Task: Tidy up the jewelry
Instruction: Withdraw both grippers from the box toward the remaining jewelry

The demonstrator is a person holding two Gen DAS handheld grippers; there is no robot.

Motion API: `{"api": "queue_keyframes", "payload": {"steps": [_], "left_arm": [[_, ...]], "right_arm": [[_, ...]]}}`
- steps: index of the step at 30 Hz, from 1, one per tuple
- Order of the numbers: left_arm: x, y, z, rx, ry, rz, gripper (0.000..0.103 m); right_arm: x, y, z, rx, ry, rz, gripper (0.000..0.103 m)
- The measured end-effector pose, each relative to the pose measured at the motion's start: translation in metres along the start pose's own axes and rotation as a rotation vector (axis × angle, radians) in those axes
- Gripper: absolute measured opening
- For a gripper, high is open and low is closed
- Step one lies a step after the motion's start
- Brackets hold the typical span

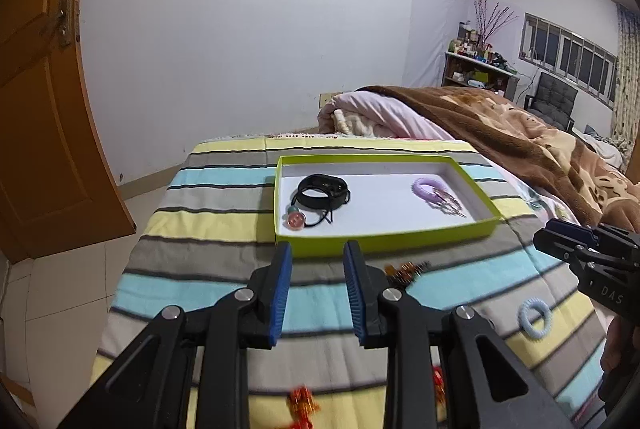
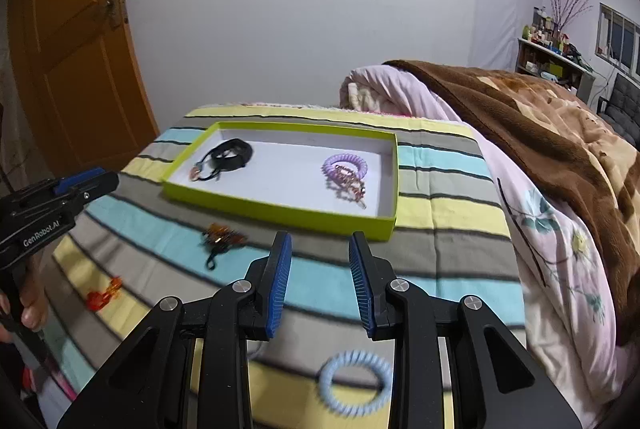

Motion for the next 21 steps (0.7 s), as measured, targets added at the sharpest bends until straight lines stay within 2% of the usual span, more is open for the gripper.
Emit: {"api": "queue_keyframes", "payload": {"steps": [8, 21], "left_arm": [[-0.046, -0.024, 0.003, 0.000, -0.014, 0.044, 0.028], [-0.091, -0.063, 0.005, -0.016, -0.030, 0.045, 0.028]], "right_arm": [[-0.045, -0.027, -0.023, -0.013, 0.015, 0.058, 0.031], [-0.088, -0.075, -0.035, 0.027, 0.037, 0.082, 0.031]]}}
Point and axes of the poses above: each gripper's, at about its wrist camera, not at the fingertips, and x roughly the way its jaws point, z to its right, y to its top, the point moved 4 cm from there along x, roughly the way its jaws point, and after that the axes turned 9 degrees about y, right-handed, at the moved point
